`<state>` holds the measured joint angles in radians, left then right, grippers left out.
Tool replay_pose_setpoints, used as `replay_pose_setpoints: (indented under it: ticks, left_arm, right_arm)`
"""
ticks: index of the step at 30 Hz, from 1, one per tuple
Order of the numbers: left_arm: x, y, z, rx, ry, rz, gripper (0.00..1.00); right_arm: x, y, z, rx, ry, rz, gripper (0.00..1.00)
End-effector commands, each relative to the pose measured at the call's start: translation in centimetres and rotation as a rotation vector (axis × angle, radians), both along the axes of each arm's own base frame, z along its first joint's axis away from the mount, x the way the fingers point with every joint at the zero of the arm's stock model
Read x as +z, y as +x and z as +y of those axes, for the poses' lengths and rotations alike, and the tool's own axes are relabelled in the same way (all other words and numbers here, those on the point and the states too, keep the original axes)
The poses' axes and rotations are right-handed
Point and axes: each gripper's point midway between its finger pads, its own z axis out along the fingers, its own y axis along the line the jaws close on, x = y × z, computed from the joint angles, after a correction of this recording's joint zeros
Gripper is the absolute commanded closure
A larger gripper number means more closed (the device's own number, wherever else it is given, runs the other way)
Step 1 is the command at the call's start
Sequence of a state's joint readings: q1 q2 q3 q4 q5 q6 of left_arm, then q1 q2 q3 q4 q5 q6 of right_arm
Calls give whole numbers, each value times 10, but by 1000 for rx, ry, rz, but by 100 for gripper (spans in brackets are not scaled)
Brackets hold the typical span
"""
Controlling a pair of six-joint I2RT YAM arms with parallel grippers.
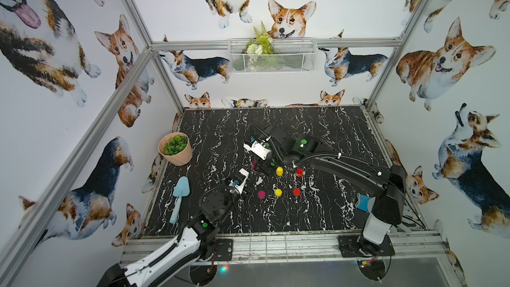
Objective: Close the paint jar lid
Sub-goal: Pick up the paint jar from the center of the board.
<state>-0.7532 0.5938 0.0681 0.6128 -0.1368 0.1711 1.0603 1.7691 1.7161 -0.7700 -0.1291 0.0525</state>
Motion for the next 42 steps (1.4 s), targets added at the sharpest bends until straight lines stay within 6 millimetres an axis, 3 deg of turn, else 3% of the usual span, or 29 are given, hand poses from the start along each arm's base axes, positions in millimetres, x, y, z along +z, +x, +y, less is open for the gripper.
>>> replay_pose_setpoints:
  ticks: [1, 35, 42]
  left_arm:
    - [6, 1, 0, 1, -15, -6, 48]
    - [16, 1, 8, 21, -82, -21, 52]
    - [19, 0, 10, 23, -82, -35, 57]
  right_arm:
    - [2, 0, 4, 0, 4, -4, 76]
    - [2, -8, 26, 23, 11, -24, 77]
    - [0, -9, 26, 22, 7, -23, 77]
